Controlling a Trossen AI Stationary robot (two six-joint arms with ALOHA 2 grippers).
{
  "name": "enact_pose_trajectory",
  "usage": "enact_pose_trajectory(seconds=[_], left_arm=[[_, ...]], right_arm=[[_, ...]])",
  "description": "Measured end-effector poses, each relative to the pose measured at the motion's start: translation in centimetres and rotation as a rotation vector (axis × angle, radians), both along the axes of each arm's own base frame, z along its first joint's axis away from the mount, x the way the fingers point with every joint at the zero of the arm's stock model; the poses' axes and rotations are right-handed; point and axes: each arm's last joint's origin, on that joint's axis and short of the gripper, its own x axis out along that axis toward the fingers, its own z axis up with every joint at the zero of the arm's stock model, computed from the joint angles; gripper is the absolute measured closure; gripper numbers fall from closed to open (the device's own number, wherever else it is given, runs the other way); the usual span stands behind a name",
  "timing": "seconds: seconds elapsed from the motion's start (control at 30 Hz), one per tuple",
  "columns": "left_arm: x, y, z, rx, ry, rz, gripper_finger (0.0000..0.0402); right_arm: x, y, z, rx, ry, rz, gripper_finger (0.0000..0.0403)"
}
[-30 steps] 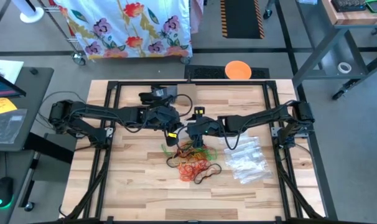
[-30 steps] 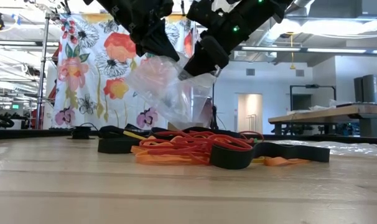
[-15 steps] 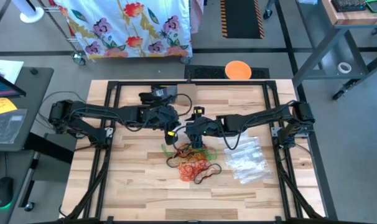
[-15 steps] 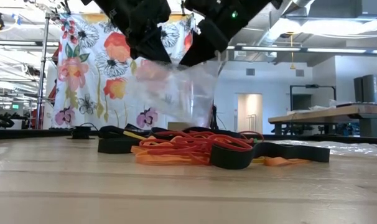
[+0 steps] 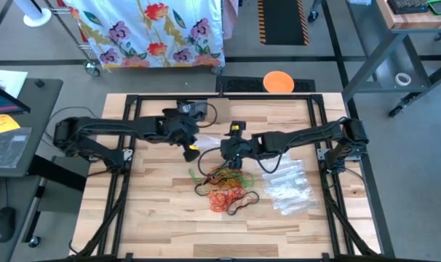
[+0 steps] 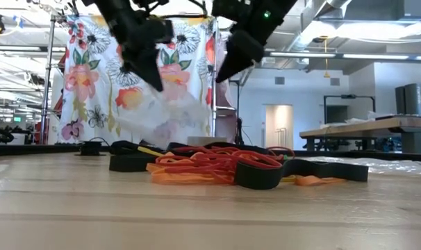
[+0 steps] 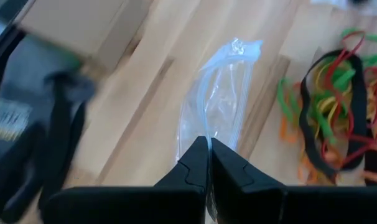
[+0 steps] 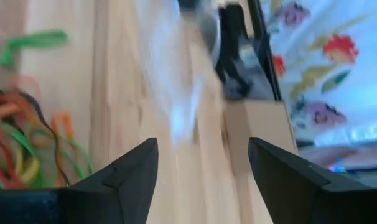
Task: Sort rubber bands
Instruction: Put the red rubber band into the transparent zip bag
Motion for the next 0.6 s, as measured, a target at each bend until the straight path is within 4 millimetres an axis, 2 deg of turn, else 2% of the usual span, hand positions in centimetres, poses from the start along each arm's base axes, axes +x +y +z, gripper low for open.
enact_pose_trajectory(seconds=[0.2, 0.33, 0.47, 0.6], left_arm=[[-3.6, -0.8, 2.4, -0.105, -0.061, 0.024, 0.0401], [-6.4, -1.5, 2.7, -0.227, -0.143, 0.034, 0.0401], [-9.2, -2.1, 1.9, -0.289, -0.195, 0.085, 0.0401], [-11.3, -2.3, 0.4, -0.29, -0.223, 0.168, 0.0401]], right_arm=[[-0.3, -0.1, -0.3, 0.118, 0.0, -0.028, 0.0158], [0.1, 0.6, -0.4, 0.189, -0.067, -0.005, 0.0158], [0.1, 1.8, -1.6, 0.236, -0.133, 0.02, 0.0158], [0.3, 3.3, -2.2, 0.383, -0.225, 0.062, 0.0158]])
